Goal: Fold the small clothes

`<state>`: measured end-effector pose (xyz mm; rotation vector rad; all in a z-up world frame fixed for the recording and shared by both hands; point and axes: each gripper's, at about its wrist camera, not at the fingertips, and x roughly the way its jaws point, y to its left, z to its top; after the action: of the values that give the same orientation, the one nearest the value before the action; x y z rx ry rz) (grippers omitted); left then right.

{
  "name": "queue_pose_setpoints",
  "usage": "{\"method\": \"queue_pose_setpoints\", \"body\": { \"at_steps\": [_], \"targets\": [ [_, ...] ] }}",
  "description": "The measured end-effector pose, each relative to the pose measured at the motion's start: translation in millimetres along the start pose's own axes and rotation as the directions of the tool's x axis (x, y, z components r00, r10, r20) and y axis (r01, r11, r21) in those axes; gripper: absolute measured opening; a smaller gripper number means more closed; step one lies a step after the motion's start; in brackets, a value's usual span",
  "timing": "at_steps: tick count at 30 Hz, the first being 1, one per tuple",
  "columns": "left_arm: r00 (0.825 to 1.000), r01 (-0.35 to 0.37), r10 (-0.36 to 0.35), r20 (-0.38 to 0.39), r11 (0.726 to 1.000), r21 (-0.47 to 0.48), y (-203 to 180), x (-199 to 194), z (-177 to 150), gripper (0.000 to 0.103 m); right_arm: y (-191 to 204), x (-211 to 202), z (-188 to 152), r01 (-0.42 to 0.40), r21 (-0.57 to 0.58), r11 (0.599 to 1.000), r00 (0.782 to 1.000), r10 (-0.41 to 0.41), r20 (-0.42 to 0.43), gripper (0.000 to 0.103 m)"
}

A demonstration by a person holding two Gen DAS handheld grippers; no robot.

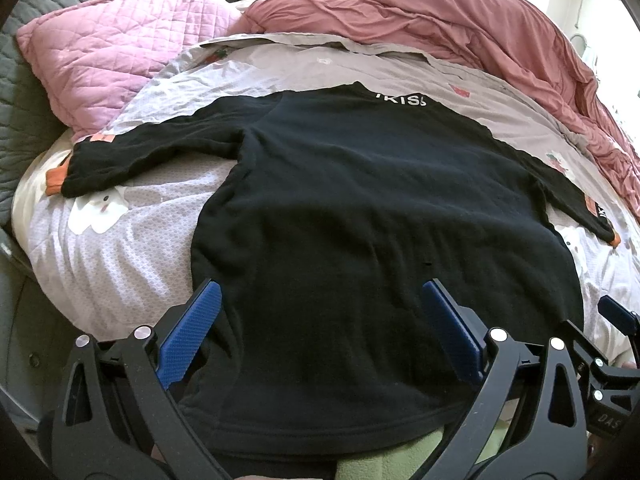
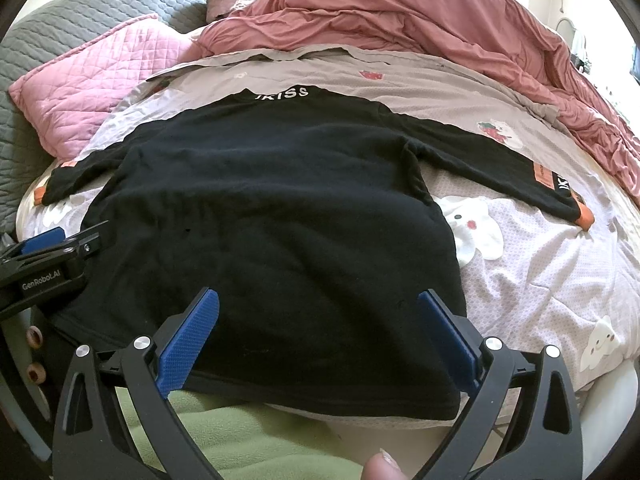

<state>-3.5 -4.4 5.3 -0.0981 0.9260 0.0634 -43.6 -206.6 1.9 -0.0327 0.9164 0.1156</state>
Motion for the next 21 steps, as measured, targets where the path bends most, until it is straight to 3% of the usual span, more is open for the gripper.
{"method": "queue_pose_setpoints", "body": {
  "at_steps": [21],
  "targets": [
    [1.000,-0.011,0.011,0.011,1.000,0.004,-2.4,-3.8,1.0,0.094,0.6,-0.6,0.6,0.002,0.001,1.000,1.000,-0.002,0.010,0.099]
  ]
}}
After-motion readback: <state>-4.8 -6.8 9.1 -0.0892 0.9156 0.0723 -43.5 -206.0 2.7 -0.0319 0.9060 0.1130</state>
